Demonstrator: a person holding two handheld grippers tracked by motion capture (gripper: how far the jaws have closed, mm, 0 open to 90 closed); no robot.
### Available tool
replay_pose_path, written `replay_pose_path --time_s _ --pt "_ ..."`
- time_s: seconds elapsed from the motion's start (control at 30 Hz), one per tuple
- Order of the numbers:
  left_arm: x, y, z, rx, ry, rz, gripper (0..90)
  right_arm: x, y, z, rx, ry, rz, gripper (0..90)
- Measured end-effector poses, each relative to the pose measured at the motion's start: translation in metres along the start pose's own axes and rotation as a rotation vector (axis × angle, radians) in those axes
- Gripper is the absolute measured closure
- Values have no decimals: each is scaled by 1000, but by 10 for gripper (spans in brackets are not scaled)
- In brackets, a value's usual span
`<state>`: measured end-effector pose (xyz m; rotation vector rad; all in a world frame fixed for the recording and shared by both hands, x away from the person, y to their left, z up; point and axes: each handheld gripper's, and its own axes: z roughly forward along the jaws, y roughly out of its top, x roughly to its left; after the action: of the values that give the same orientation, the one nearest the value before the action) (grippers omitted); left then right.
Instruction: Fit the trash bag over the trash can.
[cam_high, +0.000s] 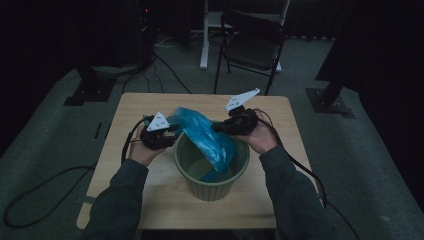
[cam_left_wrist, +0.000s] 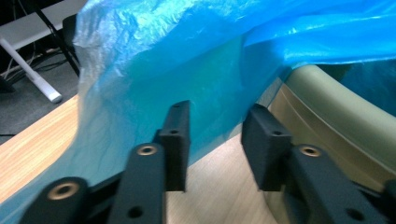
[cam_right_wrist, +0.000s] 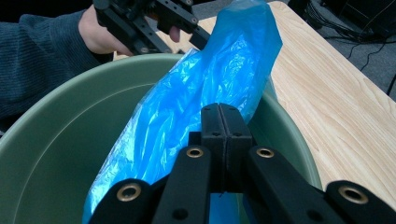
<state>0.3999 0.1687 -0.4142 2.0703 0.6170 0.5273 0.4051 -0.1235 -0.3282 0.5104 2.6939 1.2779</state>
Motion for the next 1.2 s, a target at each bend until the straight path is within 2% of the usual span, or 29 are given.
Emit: replay_pose_path --time_s 0.07,0.1,0.13,0.2,0.27,0.33,0.47,0.7,0.73,0.77,0.87,1.03,1.2 --pt "0 1 1 -2 0 3 731 0 0 0 1 1 -2 900" --pt "-2 2 2 -11 -1 7 731 0 0 0 1 1 -4 900" --pt "-3 3 2 -20 -2 8 799 1 -1 0 2 1 -2 900" --pt "-4 4 0 -31 6 18 860 1 -3 -1 1 0 -3 900" --pt "-5 5 -2 -41 10 18 898 2 -4 -1 5 -4 -1 900" --pt "-4 6 -8 -64 22 20 900 1 -10 -2 11 -10 6 900" --pt "-4 8 -18 -99 21 15 900 0 -16 -4 21 -17 17 899" --pt "-9 12 -29 -123 25 38 900 0 -22 -1 54 -25 22 883" --pt "-10 13 -31 -126 24 46 900 0 -22 -1 58 -28 20 856" --pt "-10 14 -31 -126 24 49 900 1 -22 -2 47 -37 18 780" --pt "-12 17 -32 -129 21 59 900 3 -18 -8 13 -49 14 732" --pt "-14 19 -31 -133 18 66 900 9 -9 -13 -31 -44 0 715" --pt "-17 21 -30 -131 14 78 900 13 -3 -8 -46 -34 -7 701"
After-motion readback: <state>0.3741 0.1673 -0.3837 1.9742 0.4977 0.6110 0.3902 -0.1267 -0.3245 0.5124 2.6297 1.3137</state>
